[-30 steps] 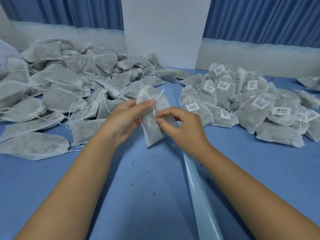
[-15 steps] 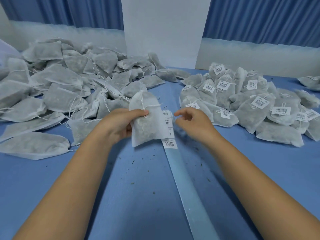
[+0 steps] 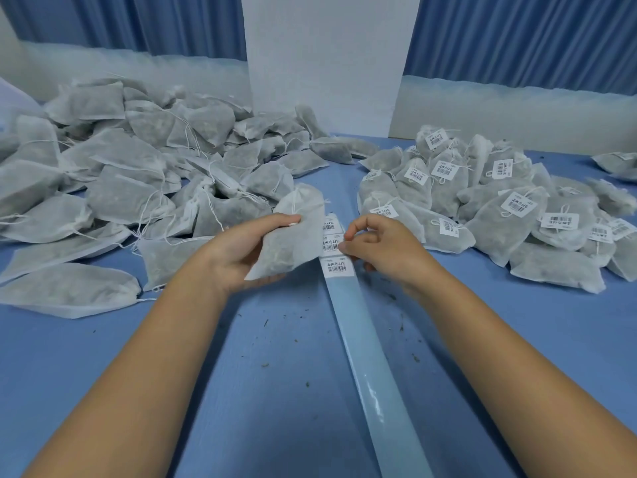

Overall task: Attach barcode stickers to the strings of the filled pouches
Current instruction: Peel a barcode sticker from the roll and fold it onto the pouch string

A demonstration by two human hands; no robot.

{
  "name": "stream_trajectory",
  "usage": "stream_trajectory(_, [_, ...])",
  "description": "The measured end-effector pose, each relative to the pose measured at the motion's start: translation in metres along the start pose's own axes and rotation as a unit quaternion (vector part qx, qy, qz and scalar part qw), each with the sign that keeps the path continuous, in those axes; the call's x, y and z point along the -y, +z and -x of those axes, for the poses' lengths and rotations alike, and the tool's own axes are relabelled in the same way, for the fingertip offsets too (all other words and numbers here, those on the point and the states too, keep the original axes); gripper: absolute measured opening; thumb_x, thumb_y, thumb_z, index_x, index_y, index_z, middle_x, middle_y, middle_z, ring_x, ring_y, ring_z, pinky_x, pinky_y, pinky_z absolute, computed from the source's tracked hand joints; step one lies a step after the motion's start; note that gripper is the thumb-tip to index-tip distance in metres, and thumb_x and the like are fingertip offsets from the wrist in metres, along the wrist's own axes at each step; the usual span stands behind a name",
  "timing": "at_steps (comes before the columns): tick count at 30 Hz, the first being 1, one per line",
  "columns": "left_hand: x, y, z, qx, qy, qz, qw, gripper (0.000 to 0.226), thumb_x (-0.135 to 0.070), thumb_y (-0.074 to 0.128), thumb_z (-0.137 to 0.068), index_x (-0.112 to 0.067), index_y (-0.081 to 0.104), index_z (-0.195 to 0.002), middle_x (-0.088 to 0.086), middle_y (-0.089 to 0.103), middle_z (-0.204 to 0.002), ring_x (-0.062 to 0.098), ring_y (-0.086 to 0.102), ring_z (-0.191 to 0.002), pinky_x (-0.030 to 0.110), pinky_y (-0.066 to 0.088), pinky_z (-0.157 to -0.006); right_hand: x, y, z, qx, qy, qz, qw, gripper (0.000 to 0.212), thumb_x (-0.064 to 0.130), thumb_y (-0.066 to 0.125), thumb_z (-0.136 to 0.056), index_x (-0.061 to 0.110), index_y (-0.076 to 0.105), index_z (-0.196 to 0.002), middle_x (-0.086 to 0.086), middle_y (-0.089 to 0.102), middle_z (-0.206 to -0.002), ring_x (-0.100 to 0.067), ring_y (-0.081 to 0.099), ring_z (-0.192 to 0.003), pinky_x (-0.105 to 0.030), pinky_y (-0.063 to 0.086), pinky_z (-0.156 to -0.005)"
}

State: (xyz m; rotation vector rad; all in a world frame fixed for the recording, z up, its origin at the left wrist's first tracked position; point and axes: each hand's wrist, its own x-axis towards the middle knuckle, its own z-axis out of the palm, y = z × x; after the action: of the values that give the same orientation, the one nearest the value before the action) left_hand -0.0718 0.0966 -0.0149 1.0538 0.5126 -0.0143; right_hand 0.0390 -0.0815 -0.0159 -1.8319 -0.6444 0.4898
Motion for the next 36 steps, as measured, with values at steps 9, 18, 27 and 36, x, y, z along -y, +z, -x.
stream_trajectory(9, [0.004,0.006,-0.001,0.024,-0.051,0.126,0.990,0.042,-0.014,0.066,-0.067,-0.004,0.064,-0.107,0.014,0.070,-0.106,0.011,0.062,-0.049,0.018,0.051,-0.043,-0.003,0.003,0.003,0.072,-0.101,0.103,0.987,0.026,0.009,0.082,-0.075,0.019,0.068,-0.094,0.013,0.052,-0.074,-0.004,0.048,-0.057,-0.010,0.042,-0.061])
stream_trajectory(18, [0.004,0.003,-0.003,0.043,-0.068,0.114,0.990,0.053,-0.017,0.068,-0.067,0.000,0.063,-0.117,0.014,0.071,-0.091,0.009,0.061,-0.048,0.018,0.052,-0.044,-0.010,0.006,-0.004,0.027,-0.166,0.085,0.982,0.029,0.003,0.080,-0.076,0.028,0.068,-0.082,0.018,0.057,-0.065,0.002,0.049,-0.059,-0.011,0.044,-0.065])
stream_trajectory(27, [0.004,0.004,0.000,0.033,-0.063,0.137,0.988,0.039,-0.014,0.067,-0.068,0.001,0.065,-0.104,0.018,0.071,-0.098,0.012,0.063,-0.049,0.019,0.052,-0.043,-0.015,0.005,-0.005,-0.041,-0.277,0.212,0.936,0.017,0.019,0.083,-0.076,0.025,0.073,-0.088,0.005,0.059,-0.089,-0.001,0.055,-0.077,-0.006,0.036,-0.070])
stream_trajectory(36, [0.004,0.002,-0.001,0.031,-0.059,0.133,0.989,0.027,-0.015,0.067,-0.067,0.002,0.074,-0.087,0.017,0.072,-0.096,0.012,0.063,-0.049,0.019,0.052,-0.043,-0.017,0.004,-0.005,-0.071,-0.299,0.245,0.920,0.019,0.022,0.081,-0.078,0.020,0.074,-0.096,0.004,0.063,-0.091,0.003,0.053,-0.078,-0.005,0.036,-0.072])
